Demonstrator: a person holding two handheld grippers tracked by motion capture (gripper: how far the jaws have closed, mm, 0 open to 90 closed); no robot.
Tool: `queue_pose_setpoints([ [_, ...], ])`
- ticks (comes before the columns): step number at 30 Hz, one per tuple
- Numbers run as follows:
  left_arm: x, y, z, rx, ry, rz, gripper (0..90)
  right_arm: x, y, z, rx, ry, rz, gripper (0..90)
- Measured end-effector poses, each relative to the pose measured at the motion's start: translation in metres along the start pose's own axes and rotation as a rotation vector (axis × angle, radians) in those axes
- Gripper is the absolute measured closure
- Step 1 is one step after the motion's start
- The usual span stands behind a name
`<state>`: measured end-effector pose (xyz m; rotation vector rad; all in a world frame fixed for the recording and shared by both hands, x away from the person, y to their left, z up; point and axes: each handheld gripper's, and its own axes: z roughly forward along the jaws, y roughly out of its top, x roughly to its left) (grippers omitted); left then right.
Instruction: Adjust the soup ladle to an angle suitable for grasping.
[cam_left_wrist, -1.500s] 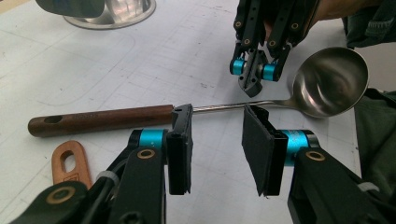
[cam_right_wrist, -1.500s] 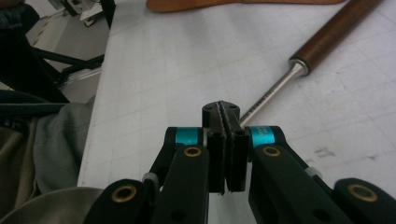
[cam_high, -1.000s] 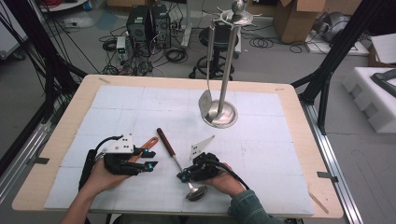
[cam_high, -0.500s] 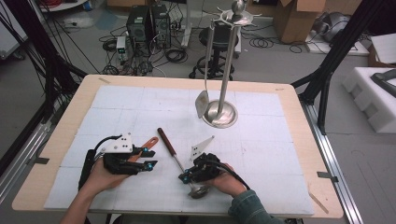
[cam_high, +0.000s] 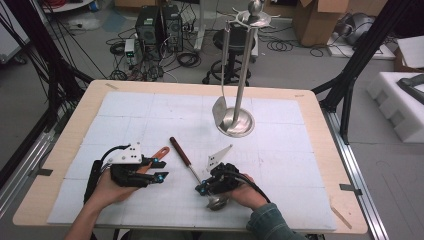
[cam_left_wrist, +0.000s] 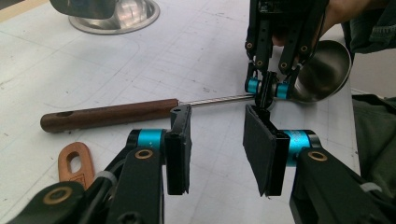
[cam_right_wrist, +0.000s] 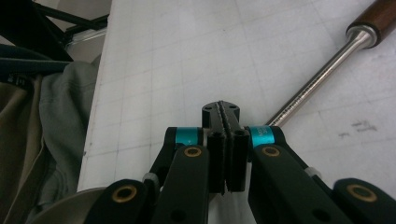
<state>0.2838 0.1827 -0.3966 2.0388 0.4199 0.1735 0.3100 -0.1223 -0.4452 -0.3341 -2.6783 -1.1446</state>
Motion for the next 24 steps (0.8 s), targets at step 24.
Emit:
queue_pose_setpoints([
  [24, 0.001, 0.0, 0.0, -0.005, 0.003, -0.003, 60.8, -0.011, -0.013, -0.021, 0.035, -0.028, 0.042, 90.0],
])
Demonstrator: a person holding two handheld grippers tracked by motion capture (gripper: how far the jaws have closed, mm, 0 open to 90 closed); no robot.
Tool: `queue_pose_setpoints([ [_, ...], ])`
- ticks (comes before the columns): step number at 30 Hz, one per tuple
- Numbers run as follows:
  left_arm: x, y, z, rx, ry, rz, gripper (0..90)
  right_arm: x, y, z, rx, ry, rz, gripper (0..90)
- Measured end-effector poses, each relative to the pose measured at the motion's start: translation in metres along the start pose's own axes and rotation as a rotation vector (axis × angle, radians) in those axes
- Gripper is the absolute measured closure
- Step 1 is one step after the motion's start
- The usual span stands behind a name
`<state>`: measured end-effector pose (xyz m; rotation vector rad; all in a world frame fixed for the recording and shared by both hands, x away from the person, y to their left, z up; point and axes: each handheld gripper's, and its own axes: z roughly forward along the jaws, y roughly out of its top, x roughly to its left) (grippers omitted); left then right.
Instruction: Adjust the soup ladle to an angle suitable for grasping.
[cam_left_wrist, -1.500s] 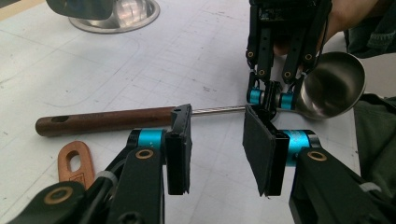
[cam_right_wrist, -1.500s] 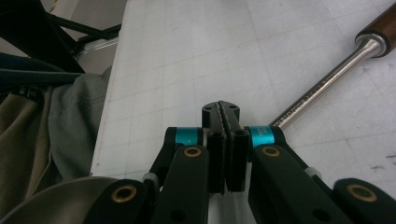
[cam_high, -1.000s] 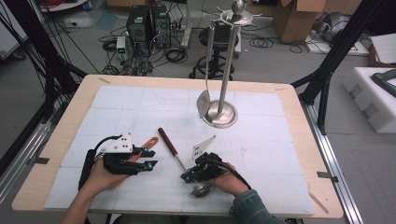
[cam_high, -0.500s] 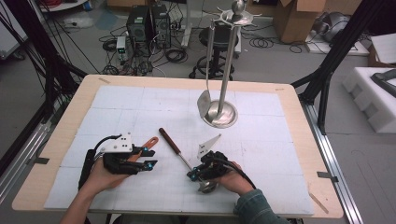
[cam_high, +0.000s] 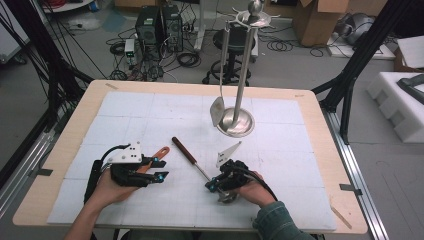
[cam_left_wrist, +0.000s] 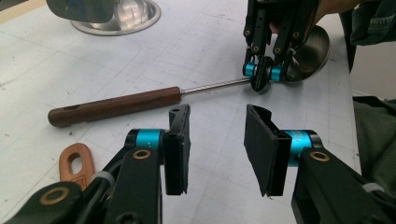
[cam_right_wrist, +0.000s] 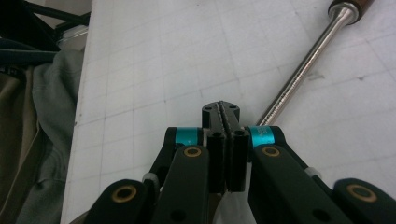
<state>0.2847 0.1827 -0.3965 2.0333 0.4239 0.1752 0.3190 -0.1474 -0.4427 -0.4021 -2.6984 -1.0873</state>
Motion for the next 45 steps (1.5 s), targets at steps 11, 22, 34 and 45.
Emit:
queue_pose_setpoints([
  [11, 0.0, 0.0, 0.0, -0.003, -0.001, -0.002, 60.6, -0.006, -0.007, -0.013, 0.012, -0.026, 0.023, 90.0],
  [22, 0.0, 0.0, 0.0, -0.005, 0.001, -0.003, 60.5, -0.011, -0.013, -0.028, -0.014, -0.04, 0.045, 90.0],
  [34, 0.0, 0.0, 0.001, -0.005, 0.001, -0.002, 60.3, -0.005, -0.01, -0.027, -0.015, -0.042, 0.025, 90.0],
  [45, 0.0, 0.001, 0.0, -0.007, 0.0, 0.0, 60.3, 0.002, -0.009, -0.037, -0.061, -0.062, 0.009, 90.0],
])
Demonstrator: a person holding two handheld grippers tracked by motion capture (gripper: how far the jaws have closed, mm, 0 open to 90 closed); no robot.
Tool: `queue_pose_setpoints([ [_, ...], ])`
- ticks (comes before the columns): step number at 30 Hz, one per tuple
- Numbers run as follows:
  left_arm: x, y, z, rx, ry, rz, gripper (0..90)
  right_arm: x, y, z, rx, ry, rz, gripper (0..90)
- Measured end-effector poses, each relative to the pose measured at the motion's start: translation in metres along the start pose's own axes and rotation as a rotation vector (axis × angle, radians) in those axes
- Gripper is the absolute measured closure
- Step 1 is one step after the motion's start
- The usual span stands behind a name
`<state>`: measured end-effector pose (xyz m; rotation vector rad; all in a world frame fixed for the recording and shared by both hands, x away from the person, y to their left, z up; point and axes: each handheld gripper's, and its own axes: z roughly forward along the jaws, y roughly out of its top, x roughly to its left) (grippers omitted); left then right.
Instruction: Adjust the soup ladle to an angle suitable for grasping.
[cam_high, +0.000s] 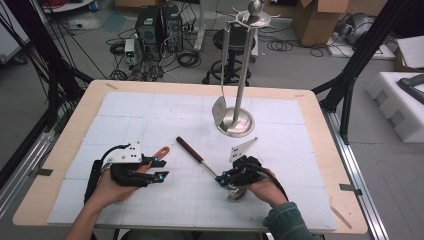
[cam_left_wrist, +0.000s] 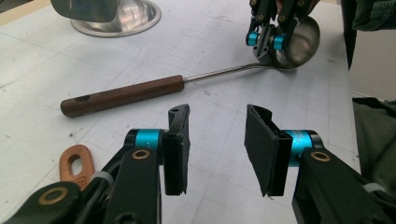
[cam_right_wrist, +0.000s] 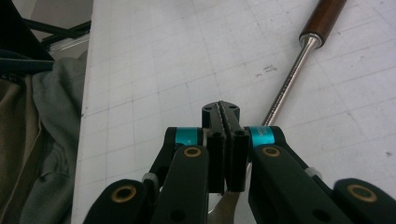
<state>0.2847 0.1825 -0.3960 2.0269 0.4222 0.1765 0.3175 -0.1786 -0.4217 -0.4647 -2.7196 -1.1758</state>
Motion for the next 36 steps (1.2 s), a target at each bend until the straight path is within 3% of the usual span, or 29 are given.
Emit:
queue_pose_setpoints([
  [18, -0.001, 0.0, 0.001, 0.007, -0.002, 0.002, 60.3, 0.019, -0.005, -0.021, -0.063, -0.021, 0.001, 89.9],
  [36, -0.001, 0.001, 0.001, 0.006, -0.002, 0.003, 60.1, 0.053, -0.022, -0.027, -0.063, -0.026, -0.02, 89.2],
])
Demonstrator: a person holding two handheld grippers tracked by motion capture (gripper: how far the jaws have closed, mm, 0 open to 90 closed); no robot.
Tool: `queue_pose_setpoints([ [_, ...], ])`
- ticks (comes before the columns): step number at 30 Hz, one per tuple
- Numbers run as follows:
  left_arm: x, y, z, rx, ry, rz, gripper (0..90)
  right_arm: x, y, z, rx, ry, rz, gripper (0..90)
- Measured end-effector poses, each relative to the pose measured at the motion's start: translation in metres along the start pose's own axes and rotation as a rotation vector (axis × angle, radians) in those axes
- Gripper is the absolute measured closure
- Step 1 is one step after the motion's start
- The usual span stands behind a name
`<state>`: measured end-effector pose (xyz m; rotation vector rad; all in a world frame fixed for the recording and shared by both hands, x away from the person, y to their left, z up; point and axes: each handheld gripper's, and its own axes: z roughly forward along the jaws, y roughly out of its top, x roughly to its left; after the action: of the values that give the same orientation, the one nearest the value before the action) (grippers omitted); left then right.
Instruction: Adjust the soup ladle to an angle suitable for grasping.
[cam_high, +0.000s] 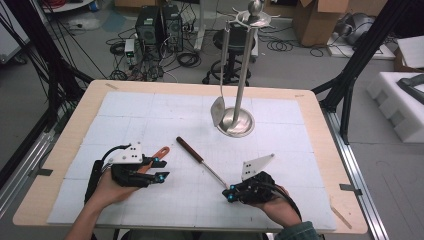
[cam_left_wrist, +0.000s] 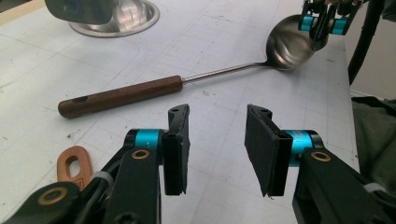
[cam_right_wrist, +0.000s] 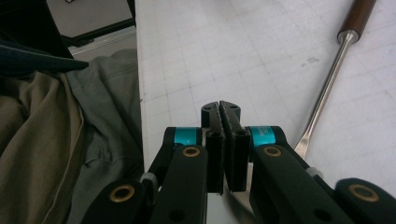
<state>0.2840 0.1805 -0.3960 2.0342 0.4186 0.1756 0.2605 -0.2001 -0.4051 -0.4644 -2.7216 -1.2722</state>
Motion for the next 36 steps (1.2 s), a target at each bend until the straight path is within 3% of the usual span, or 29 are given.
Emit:
queue_pose_setpoints([
  [7, 0.0, 0.0, 0.001, -0.003, -0.003, -0.001, 60.1, 0.004, -0.008, -0.001, 0.01, -0.023, 0.012, 89.1],
  [18, 0.0, 0.0, 0.001, -0.004, -0.002, -0.001, 60.1, 0.002, -0.012, -0.006, -0.03, -0.052, 0.03, 89.4],
  [36, 0.0, 0.0, 0.001, -0.001, 0.001, -0.002, 60.0, -0.001, -0.014, -0.009, -0.029, -0.064, 0.029, 89.3],
])
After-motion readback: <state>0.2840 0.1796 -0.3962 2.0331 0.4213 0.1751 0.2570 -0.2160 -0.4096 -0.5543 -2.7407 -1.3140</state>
